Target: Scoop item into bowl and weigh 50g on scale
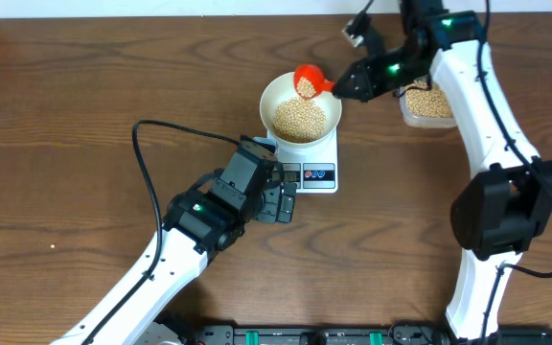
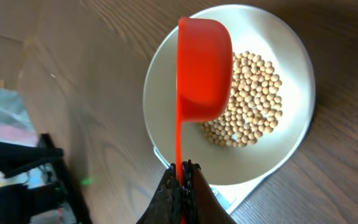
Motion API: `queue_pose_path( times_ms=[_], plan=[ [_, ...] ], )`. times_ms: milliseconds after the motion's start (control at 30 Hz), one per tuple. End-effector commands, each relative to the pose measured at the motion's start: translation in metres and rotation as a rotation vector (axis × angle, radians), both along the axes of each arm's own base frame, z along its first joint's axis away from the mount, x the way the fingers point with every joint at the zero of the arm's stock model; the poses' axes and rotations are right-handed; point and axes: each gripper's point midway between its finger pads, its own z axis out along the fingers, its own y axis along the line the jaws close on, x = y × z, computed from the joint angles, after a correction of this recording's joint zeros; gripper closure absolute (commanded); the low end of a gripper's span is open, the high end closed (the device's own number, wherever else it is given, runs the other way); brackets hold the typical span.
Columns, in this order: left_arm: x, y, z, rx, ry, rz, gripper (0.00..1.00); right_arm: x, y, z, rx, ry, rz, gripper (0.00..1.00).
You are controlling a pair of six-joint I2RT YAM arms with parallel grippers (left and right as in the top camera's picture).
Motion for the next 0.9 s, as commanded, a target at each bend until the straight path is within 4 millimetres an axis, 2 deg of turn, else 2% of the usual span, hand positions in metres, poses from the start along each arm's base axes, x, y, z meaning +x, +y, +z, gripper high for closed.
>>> queue_pose_path(
  times_ms=[0,233,867],
  plan=[
    [-0.001,0.003,-0.003,0.014,0.003,0.007,0.02,0.001,0.002,0.005,-0.104,-0.071,-0.004,0.99],
    [-0.001,0.003,-0.003,0.014,0.003,0.007,0.01,-0.001,0.007,-0.005,-0.206,-0.099,0.005,0.99],
    [-0.001,0.003,-0.003,0.014,0.003,0.007,0.02,0.009,0.012,-0.011,-0.346,-0.218,0.03,0.99]
  ],
)
